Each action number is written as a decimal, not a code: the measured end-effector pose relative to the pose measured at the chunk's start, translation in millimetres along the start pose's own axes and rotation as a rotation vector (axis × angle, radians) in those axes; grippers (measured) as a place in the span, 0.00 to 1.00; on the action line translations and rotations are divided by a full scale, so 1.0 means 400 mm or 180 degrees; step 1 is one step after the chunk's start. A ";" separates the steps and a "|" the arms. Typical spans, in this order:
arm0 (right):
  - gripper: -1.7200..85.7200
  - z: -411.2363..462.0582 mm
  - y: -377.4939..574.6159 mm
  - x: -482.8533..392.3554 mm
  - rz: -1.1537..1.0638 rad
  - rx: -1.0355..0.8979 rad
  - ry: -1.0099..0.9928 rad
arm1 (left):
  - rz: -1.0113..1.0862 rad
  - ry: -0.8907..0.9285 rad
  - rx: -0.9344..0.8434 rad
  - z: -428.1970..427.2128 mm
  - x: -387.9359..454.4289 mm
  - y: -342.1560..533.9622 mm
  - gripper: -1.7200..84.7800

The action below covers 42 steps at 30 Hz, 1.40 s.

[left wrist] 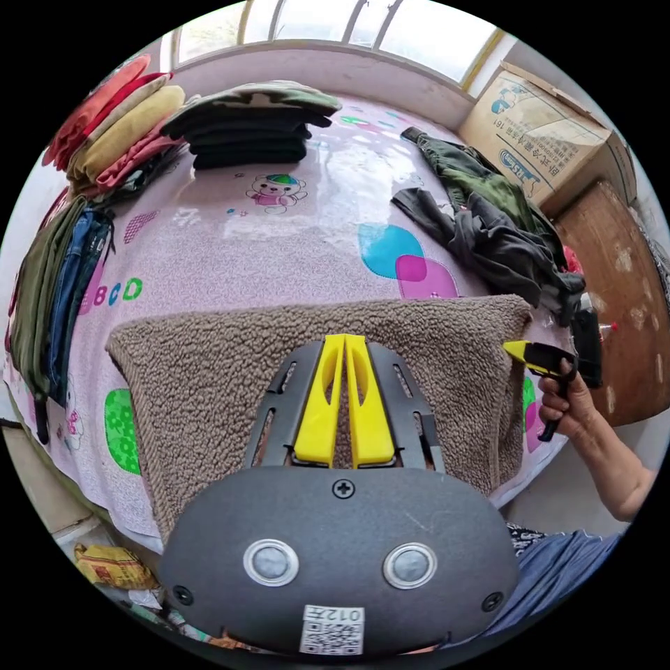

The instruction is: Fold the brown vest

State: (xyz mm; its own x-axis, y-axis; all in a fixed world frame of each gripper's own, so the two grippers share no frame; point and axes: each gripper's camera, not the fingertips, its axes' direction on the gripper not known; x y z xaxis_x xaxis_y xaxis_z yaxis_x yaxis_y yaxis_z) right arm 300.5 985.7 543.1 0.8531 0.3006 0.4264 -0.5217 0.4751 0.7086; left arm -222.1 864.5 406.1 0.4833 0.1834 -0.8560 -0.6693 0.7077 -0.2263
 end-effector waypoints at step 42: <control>0.07 0.607 -0.312 -0.954 0.0805 0.0214 0.0515 | -0.0881 0.2108 0.0107 -0.385 -0.528 0.548 0.02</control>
State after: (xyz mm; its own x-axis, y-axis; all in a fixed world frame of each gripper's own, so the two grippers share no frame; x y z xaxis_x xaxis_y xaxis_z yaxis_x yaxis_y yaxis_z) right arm 42.7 611.0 428.5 0.6807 0.5328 0.5027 -0.7108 0.3144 0.6293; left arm -557.9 876.1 466.0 0.1818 -0.4507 -0.8740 -0.5488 0.6909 -0.4705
